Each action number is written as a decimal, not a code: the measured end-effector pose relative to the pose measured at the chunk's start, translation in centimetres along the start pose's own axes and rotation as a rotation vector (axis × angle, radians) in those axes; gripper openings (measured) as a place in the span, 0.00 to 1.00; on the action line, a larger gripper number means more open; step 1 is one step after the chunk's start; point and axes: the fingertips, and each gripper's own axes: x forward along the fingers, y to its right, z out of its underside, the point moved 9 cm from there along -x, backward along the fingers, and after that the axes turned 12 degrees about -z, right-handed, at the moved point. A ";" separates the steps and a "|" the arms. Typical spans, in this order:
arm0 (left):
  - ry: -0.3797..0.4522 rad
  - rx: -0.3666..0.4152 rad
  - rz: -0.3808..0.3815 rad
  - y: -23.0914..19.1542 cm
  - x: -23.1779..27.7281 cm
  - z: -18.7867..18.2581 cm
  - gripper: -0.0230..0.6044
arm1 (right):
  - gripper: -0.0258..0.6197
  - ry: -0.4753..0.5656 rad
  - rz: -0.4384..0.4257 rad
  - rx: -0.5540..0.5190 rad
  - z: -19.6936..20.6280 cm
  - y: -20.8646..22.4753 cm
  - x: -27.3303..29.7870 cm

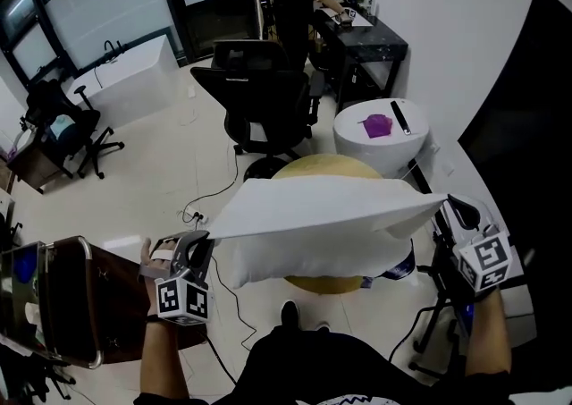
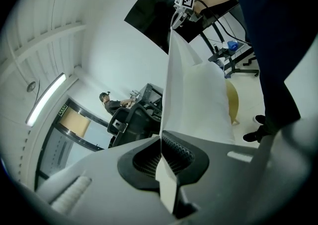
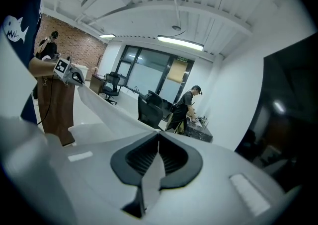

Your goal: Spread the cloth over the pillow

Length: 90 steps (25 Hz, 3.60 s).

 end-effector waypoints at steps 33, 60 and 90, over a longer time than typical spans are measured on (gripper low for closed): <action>-0.136 -0.006 0.340 24.0 -2.2 6.3 0.04 | 0.06 -0.138 -0.173 0.266 17.7 -12.9 -3.5; -0.261 0.048 0.615 30.4 4.6 9.8 0.16 | 0.06 -0.279 -0.197 0.427 26.4 -17.3 -0.2; 0.348 -0.074 0.417 14.4 8.2 -6.5 0.23 | 0.28 -0.210 -0.057 0.509 22.6 -16.5 -2.8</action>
